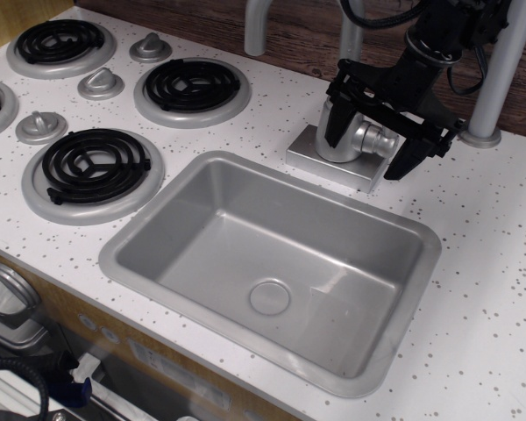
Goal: Lever vertical to front
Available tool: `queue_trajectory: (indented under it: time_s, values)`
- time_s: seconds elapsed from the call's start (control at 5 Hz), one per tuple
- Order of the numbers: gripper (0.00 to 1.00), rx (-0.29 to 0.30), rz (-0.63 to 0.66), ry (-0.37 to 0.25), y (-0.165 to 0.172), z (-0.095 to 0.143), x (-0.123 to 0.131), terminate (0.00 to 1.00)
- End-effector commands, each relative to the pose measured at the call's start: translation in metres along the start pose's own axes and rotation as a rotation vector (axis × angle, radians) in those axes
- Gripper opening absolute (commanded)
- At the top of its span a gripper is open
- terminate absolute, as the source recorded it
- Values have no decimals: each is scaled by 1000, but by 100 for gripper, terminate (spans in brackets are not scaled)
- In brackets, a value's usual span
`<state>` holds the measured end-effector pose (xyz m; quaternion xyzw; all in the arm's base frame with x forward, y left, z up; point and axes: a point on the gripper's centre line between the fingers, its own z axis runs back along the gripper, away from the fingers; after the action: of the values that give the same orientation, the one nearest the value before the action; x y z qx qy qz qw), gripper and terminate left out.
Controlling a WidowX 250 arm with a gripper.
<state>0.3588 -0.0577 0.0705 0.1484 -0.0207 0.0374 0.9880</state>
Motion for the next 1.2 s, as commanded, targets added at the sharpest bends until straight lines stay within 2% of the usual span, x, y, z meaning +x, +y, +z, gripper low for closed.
queue_trajectory:
  time_s: [0.0, 0.4, 0.8, 1.0]
  values:
    - [100, 0, 0, 0, 0, 0, 0, 0]
    - [100, 9, -74, -116, 3, 17, 24, 0]
    - [100, 61, -160, -146, 7, 32, 53, 0]
    - [100, 66, -193, -175, 6, 32, 61, 0]
